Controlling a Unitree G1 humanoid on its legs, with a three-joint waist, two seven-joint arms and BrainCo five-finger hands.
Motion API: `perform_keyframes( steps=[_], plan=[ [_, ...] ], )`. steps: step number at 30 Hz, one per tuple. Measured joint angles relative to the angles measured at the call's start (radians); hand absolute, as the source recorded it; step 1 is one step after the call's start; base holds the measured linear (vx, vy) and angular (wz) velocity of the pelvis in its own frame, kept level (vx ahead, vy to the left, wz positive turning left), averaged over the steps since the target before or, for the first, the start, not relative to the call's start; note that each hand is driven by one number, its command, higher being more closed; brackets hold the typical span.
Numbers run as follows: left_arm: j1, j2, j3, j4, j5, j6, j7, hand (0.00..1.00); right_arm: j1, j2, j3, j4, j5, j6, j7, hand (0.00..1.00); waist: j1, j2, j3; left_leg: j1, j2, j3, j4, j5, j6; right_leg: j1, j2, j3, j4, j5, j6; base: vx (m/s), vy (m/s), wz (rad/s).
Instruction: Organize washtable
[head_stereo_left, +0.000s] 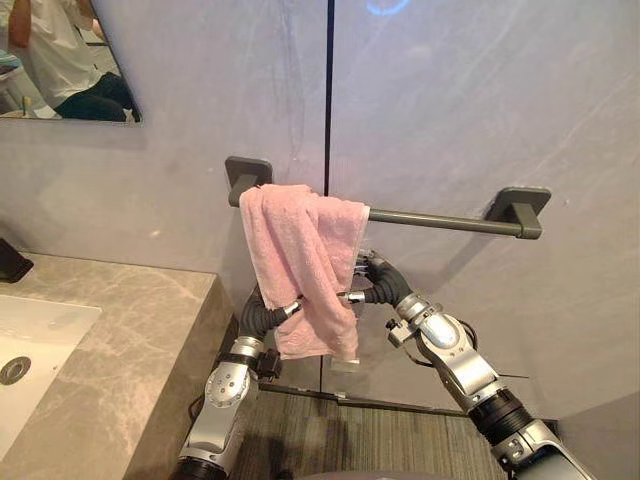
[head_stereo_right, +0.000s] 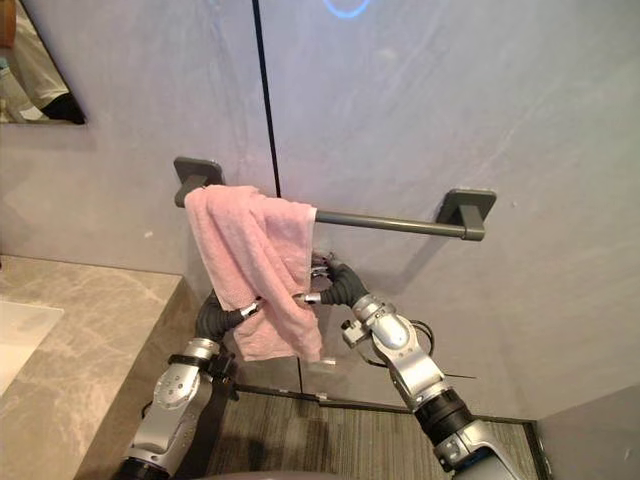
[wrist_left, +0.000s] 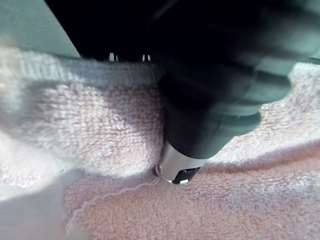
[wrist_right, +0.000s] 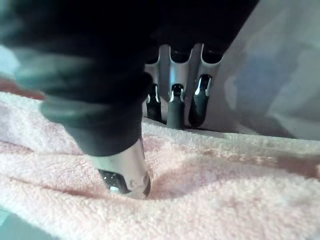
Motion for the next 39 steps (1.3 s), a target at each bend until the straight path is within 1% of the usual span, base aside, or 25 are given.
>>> perform_keyframes(
  steps=[5,10,26,31,35,39],
  plan=[
    [0.000,0.000,0.000,0.000,0.000,0.000,0.000,1.00,-0.022,0.004,0.014,0.002,0.001,0.000,0.002,1.00,0.002,-0.005,-0.002,-0.001,0.000,-0.005,0.000,0.001,-0.001,-0.001,0.000,-0.004,0.000,0.000,0.000,0.00,0.000,0.02],
    [0.000,0.000,0.000,0.000,0.000,0.000,0.000,1.00,-0.029,0.017,0.014,0.004,0.017,0.000,0.004,1.00,0.002,-0.006,-0.002,-0.004,0.001,-0.005,0.000,0.001,-0.001,-0.001,0.000,-0.004,-0.001,0.000,0.000,0.00,0.000,0.00],
    [0.000,0.000,0.004,0.000,0.000,0.000,0.001,1.00,-0.027,0.027,0.009,0.004,0.018,-0.001,0.005,1.00,0.002,-0.008,-0.001,-0.005,0.003,-0.004,-0.001,0.001,-0.001,-0.002,0.000,-0.004,-0.001,0.000,0.000,0.00,0.000,0.00],
    [-0.001,-0.005,0.020,0.000,0.000,0.000,0.001,1.00,0.002,0.063,-0.033,-0.002,0.018,-0.006,0.004,1.00,0.002,-0.014,0.003,0.002,0.003,-0.004,0.000,0.001,-0.001,-0.001,0.000,-0.004,0.000,0.000,0.000,0.00,0.000,0.00],
    [-0.001,-0.016,0.052,-0.003,0.000,0.000,0.001,1.00,0.023,0.089,-0.070,-0.007,0.018,-0.012,0.004,1.00,0.001,-0.020,0.008,0.006,-0.003,-0.003,-0.001,0.001,-0.001,-0.001,-0.001,-0.003,0.003,0.000,0.000,0.00,0.000,0.00],
    [0.000,-0.025,0.062,-0.034,0.000,0.000,0.000,1.00,0.055,0.109,-0.117,-0.043,0.018,-0.012,0.004,1.00,0.001,-0.018,0.013,0.007,-0.004,-0.004,-0.001,0.001,-0.001,0.000,-0.003,-0.005,0.003,0.000,0.000,0.00,0.000,0.00]
  ],
)
